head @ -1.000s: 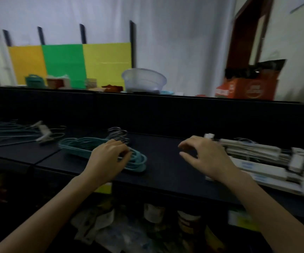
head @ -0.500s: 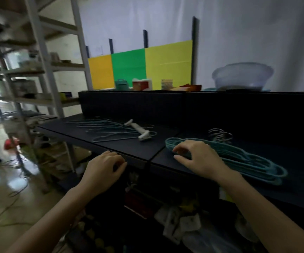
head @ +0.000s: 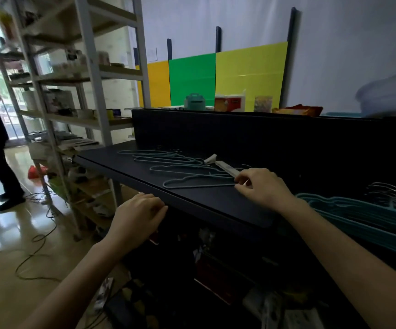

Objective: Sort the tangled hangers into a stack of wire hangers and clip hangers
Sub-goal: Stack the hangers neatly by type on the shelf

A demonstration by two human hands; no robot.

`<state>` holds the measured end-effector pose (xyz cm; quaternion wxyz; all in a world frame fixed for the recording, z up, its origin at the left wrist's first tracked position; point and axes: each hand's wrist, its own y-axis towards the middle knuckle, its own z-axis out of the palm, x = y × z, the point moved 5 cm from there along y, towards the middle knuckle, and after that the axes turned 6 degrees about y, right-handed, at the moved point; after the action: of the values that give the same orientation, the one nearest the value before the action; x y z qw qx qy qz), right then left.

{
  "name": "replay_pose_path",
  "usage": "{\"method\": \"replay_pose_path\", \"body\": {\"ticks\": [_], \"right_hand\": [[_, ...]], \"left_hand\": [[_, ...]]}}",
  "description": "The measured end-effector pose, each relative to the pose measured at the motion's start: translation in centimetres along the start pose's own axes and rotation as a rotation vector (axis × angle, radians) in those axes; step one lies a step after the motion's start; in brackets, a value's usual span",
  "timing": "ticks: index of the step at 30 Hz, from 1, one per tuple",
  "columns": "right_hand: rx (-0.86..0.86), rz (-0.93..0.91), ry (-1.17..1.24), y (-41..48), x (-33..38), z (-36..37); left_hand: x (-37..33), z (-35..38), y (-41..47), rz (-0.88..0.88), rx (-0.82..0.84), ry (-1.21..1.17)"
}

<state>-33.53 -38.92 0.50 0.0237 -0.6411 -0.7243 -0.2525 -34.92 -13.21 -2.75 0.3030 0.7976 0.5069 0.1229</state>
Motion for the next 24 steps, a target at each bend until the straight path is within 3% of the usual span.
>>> {"method": "replay_pose_path", "body": {"ticks": [4, 16, 19, 24], "right_hand": [[-0.012, 0.075, -0.066, 5.7, -0.8, 1.8], [0.289, 0.389, -0.406, 17.0, -4.3, 7.0], [0.352, 0.452, -0.399, 18.0, -4.8, 7.7], [0.282, 0.51, -0.317, 18.6, -5.5, 6.3]], "left_hand": [[3.3, 2.6, 3.8, 0.016, 0.005, -0.013], [12.5, 9.0, 14.4, 0.073, 0.074, -0.076], [14.9, 10.3, 16.5, 0.07, 0.07, -0.091], [19.3, 12.6, 20.4, 0.058, 0.092, -0.124]]}}
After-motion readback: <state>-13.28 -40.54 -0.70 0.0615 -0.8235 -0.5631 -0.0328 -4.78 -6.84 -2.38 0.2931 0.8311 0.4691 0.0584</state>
